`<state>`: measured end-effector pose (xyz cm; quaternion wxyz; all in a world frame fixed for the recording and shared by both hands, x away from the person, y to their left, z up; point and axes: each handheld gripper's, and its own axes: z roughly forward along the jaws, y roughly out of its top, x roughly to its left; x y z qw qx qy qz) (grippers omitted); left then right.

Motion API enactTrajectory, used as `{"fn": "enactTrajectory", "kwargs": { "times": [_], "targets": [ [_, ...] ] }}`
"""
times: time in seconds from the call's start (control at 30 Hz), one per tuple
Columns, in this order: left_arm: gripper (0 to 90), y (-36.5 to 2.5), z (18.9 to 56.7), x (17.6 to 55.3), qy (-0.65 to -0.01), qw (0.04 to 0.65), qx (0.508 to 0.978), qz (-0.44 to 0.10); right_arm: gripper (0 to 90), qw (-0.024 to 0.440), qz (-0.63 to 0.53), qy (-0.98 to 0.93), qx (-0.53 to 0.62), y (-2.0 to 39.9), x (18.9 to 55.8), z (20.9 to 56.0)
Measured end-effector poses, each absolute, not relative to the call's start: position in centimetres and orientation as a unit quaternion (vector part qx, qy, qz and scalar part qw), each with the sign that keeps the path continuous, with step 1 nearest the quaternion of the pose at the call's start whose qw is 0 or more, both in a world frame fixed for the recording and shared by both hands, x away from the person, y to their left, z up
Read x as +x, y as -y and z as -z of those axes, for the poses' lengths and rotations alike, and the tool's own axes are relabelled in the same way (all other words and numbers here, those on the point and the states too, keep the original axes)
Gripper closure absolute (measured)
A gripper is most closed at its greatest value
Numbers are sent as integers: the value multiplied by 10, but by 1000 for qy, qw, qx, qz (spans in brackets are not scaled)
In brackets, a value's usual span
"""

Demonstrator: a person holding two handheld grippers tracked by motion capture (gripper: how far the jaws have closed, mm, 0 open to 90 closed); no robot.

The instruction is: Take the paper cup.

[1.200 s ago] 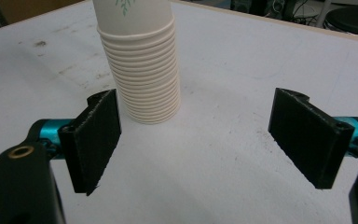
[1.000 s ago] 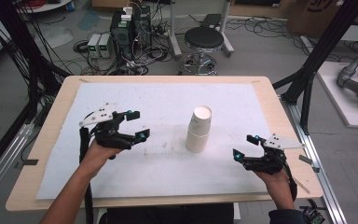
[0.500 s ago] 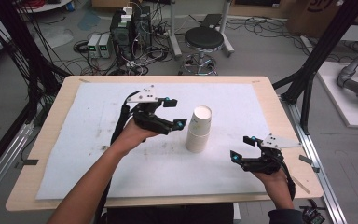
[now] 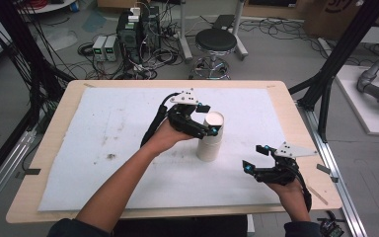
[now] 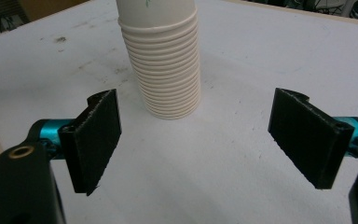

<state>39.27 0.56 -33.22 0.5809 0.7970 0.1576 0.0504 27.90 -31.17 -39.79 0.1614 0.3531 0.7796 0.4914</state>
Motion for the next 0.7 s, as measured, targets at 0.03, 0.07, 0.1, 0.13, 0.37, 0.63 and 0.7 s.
{"fn": "enactTrajectory", "kwargs": {
  "times": [0.03, 0.07, 0.1, 0.13, 0.37, 0.63, 0.7],
  "targets": [
    [190, -4, 333, 394, -157, 581, 797, -49, 172, 161, -491, -781, 352, 312, 279, 398],
    [220, -3, 334, 394, -154, 578, 800, -48, 172, 161, -491, -781, 351, 311, 279, 398],
    [249, -2, 336, 395, -152, 576, 802, -47, 172, 161, -491, -781, 351, 311, 279, 398],
    [291, -2, 336, 395, -152, 576, 802, -47, 172, 161, -491, -781, 351, 312, 279, 398],
    [337, -3, 333, 397, -142, 585, 797, -46, 172, 160, -493, -780, 352, 311, 279, 398],
    [340, -10, 311, 393, -137, 616, 774, -48, 172, 158, -493, -781, 349, 308, 280, 397],
    [342, -12, 306, 393, -136, 621, 771, -49, 172, 158, -494, -781, 349, 308, 280, 397]
  ]
}}
